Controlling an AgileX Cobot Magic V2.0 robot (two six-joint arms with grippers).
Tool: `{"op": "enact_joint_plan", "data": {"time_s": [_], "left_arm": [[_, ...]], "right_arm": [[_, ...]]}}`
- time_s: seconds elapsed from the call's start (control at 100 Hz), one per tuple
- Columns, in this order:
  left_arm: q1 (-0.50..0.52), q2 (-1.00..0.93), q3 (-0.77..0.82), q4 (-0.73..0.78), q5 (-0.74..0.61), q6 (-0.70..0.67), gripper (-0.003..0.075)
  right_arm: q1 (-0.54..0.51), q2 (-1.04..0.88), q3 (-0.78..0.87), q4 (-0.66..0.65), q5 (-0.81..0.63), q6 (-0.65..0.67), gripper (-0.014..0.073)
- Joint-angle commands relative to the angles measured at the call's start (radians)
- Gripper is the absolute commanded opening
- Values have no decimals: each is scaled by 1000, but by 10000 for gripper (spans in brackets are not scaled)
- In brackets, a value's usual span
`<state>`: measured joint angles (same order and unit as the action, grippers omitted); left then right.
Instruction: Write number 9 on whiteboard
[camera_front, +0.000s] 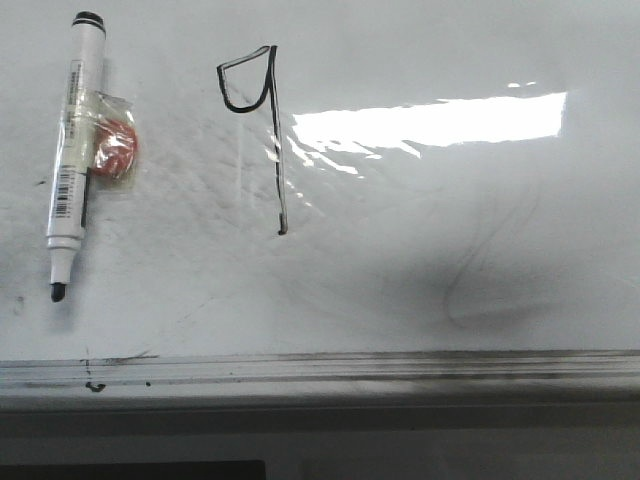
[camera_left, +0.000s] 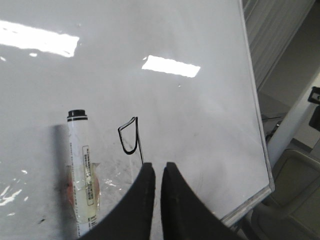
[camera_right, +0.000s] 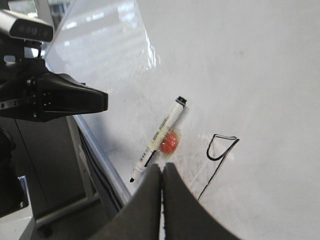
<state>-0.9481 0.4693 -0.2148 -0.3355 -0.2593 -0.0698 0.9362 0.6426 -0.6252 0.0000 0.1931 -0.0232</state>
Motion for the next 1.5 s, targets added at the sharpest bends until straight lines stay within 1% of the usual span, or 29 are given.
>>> {"op": "enact_joint_plan", "data": {"time_s": [0.0, 0.07, 0.21, 0.4, 0.66, 1.05, 1.09, 1.15, 1.22, 1.38, 1.49], "left_arm": [[1, -83, 23, 62, -54, -2, -20], [1, -152, 74, 64, -54, -2, -20], [1, -257, 162, 64, -54, -2, -20], [1, -291, 213, 64, -49, -2, -20], [1, -291, 234, 64, -47, -2, -20], [12, -291, 247, 73, -39, -2, -20], [32, -291, 247, 97, -25, -2, -20], [77, -291, 247, 117, 30, -2, -20], [158, -294, 247, 130, 100, -2, -20], [379, -418, 247, 206, 328, -2, -20], [560, -507, 247, 224, 432, -2, -20]], "right_arm": [[0, -113, 114, -22, -205, -8, -62], [0, -197, 212, -24, -233, -9, -62], [0, -350, 365, -24, -233, -9, -63], [0, -480, 473, -24, -231, -9, -63], [0, -491, 522, -24, -225, -9, -63], [0, -491, 522, -24, -222, -9, -63], [0, -491, 522, -24, -222, -9, -63], [0, -491, 522, -24, -222, -9, -63], [0, -491, 522, -24, -222, -9, -63], [0, -491, 522, -24, -222, -9, -63], [0, -491, 522, -24, -222, -9, -63]]}}
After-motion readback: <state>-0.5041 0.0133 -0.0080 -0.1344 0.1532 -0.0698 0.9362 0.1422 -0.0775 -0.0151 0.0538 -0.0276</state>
